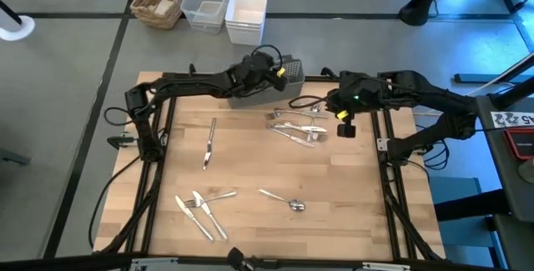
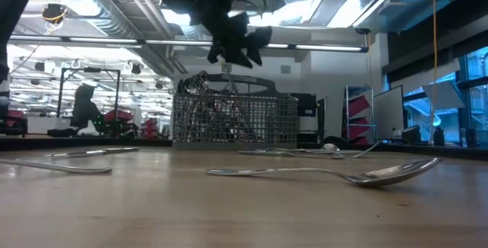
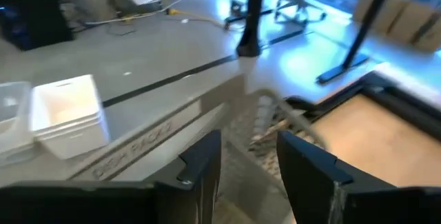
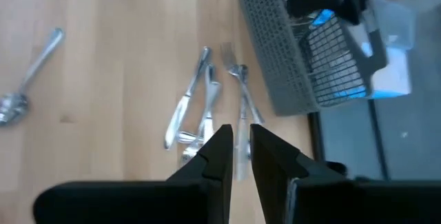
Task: Sort silverware
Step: Put the silver knife into the silverware rack
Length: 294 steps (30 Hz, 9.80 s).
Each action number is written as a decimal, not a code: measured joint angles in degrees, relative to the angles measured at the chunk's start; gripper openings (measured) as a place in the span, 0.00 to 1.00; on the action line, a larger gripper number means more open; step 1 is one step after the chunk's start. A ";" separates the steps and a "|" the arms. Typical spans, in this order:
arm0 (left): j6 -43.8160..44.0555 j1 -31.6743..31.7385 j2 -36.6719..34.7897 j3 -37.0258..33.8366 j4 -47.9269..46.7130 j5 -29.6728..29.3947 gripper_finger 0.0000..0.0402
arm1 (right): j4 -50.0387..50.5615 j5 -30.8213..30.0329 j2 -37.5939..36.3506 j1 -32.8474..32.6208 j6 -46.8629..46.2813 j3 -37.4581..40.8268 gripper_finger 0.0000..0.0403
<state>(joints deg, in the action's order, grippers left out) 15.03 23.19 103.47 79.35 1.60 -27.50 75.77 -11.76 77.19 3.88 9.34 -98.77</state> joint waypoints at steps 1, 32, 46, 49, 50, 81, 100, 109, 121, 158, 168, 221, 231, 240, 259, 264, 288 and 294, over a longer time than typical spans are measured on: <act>0.12 -0.21 -0.91 0.00 -0.43 0.97 0.33 | -0.49 0.91 -0.02 0.00 -0.57 0.54 0.13; 64.66 -20.81 -19.79 -17.60 -66.61 14.47 0.31 | -23.79 10.33 1.90 -0.04 -1.40 24.55 0.13; 72.20 -15.65 -19.79 -34.77 -58.37 12.75 0.31 | -23.87 10.33 1.90 -0.11 -2.06 24.55 0.13; 73.87 -14.78 -19.79 -36.82 -55.54 10.01 0.31 | -23.92 10.33 1.90 -0.11 -3.24 24.55 0.13; 74.29 -14.49 -19.79 -37.42 -54.07 8.98 0.31 | -24.01 10.33 1.90 -0.11 -3.46 24.53 0.13; 58.23 -11.21 -19.75 -41.24 -31.54 11.22 0.31 | -26.10 10.35 1.88 -0.11 -3.74 24.53 0.13; 55.17 -19.58 -19.73 -41.27 -24.47 27.75 0.31 | -26.10 10.33 1.88 -0.13 -3.74 24.51 0.13; 56.51 -22.45 -19.74 -41.27 -20.60 27.64 0.31 | -26.79 10.33 1.88 -0.12 -3.71 24.51 0.13; 53.38 -22.49 -22.38 -41.22 -6.23 27.64 0.31 | -48.98 12.45 7.74 -0.11 -3.47 24.42 0.13; 24.86 -32.60 -28.46 -46.31 -28.80 16.57 0.31 | -66.17 17.41 29.57 -0.11 -3.40 24.48 0.13; 17.89 -32.60 -22.97 -46.16 -27.76 16.38 0.31 | -66.21 17.41 29.57 -0.11 -3.50 24.48 0.13; 19.47 -28.38 -19.57 -44.63 -6.77 29.69 0.08 | -63.69 22.73 31.85 -3.37 13.85 24.51 0.47; 20.37 -26.81 -19.64 -44.57 0.75 35.59 0.08 | -63.63 12.56 31.85 -5.88 18.54 24.51 0.47; 22.34 -26.46 -19.68 -44.57 2.28 36.66 0.09 | -63.67 17.17 31.85 -6.25 18.45 24.51 0.47; 25.20 -26.42 -19.75 -44.57 3.66 36.36 0.09 | -63.92 13.97 31.85 -7.30 19.65 24.51 0.47; 25.75 -26.40 -19.77 -44.54 8.35 36.37 0.09 | -63.65 13.92 31.85 -7.30 19.83 24.51 0.47; 31.12 -26.39 -19.79 -44.54 11.30 36.53 0.11 | -61.74 13.00 31.85 -7.37 19.28 24.55 0.04; 30.11 -26.37 -19.79 -44.54 11.85 35.65 0.13 | -59.40 12.79 31.85 -7.30 18.95 24.42 0.03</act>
<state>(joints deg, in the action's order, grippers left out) 45.14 -3.18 83.68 34.81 13.45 8.15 16.37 1.03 109.03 -3.42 28.29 -74.35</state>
